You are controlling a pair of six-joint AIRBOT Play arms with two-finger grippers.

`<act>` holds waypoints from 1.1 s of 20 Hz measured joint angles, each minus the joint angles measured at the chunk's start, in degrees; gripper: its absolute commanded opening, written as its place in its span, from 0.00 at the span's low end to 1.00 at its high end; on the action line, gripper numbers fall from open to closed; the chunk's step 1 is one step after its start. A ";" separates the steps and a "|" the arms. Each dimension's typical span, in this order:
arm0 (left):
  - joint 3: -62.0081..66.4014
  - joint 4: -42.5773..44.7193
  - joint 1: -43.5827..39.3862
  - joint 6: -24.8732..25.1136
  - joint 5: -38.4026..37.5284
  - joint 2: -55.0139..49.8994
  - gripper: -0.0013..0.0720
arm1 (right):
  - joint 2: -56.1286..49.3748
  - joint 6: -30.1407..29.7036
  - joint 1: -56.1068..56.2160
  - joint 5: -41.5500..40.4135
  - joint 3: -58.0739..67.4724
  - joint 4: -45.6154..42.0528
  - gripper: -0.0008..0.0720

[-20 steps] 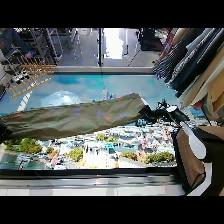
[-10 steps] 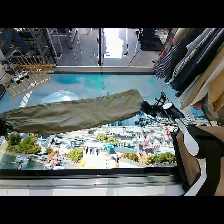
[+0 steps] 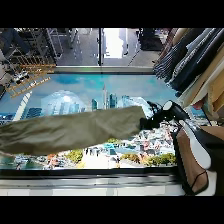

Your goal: Fold the clothes and pants, and hang the long-sleeved shirts on hangers.

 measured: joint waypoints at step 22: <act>9.51 -20.74 -4.94 9.51 -8.04 7.10 0.04 | 9.94 -20.68 -16.44 -2.56 -25.16 17.51 0.69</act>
